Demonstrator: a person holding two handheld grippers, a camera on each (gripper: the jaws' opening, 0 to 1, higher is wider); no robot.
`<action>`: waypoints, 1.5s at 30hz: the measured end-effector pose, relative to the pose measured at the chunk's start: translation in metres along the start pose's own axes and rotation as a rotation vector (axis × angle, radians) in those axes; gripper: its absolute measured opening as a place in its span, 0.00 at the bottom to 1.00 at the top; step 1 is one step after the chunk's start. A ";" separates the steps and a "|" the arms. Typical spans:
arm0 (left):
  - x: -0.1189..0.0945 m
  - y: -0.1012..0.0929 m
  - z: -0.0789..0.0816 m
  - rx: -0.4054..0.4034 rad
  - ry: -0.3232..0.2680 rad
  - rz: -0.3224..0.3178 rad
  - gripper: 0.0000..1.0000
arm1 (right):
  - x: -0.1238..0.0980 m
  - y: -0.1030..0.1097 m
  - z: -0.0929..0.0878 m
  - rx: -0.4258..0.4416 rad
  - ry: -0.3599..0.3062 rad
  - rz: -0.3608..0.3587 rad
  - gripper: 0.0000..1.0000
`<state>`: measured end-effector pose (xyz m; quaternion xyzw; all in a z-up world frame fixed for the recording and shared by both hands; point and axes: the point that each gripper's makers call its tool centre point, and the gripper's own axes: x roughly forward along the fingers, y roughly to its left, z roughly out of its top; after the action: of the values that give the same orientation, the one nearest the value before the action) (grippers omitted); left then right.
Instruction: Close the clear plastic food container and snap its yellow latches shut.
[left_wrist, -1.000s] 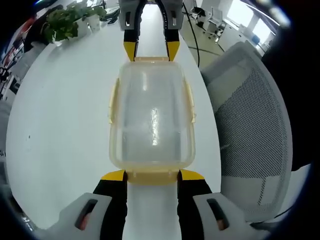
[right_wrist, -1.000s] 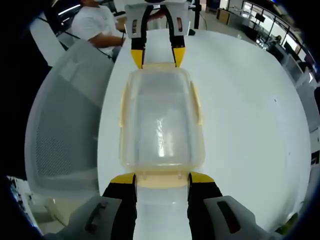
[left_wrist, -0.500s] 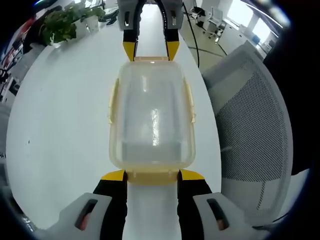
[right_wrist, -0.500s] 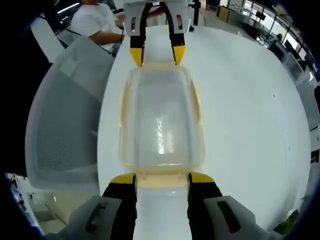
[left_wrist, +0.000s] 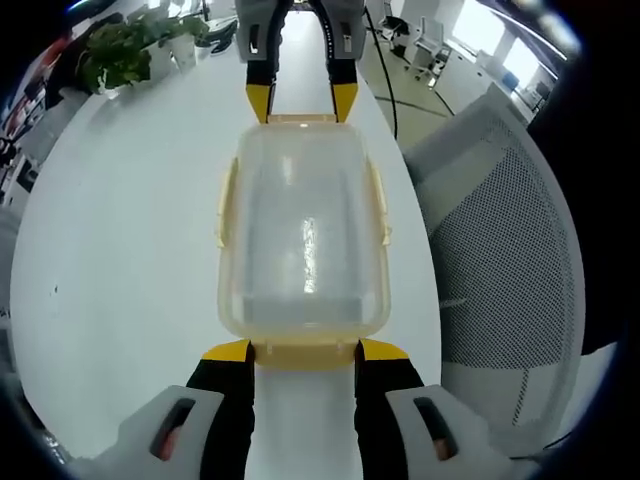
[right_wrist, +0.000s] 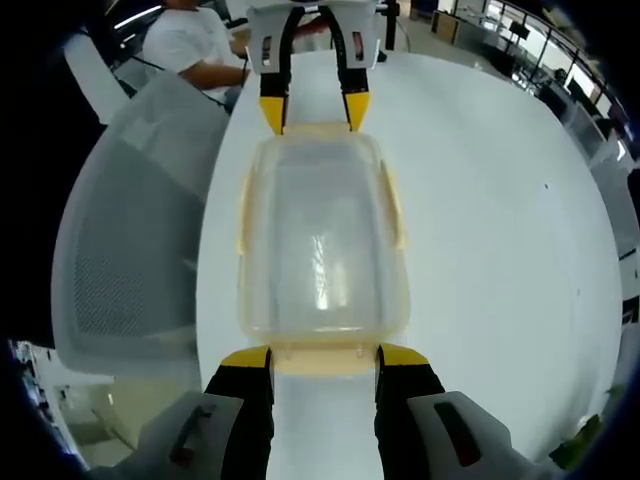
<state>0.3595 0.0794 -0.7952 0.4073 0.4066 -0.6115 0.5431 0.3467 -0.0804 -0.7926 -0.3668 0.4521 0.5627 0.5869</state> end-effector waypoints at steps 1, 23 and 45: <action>0.000 0.000 0.001 -0.001 -0.001 0.001 0.37 | 0.000 0.000 -0.001 0.001 0.000 0.000 0.37; 0.006 0.000 0.017 0.011 0.003 0.000 0.38 | -0.002 0.001 -0.018 0.008 0.007 -0.010 0.37; 0.013 -0.001 0.023 0.002 0.021 0.012 0.38 | 0.001 -0.002 -0.027 -0.012 0.013 -0.027 0.37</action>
<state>0.3566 0.0539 -0.7994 0.4163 0.4093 -0.6045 0.5420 0.3456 -0.1059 -0.8026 -0.3800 0.4476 0.5549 0.5894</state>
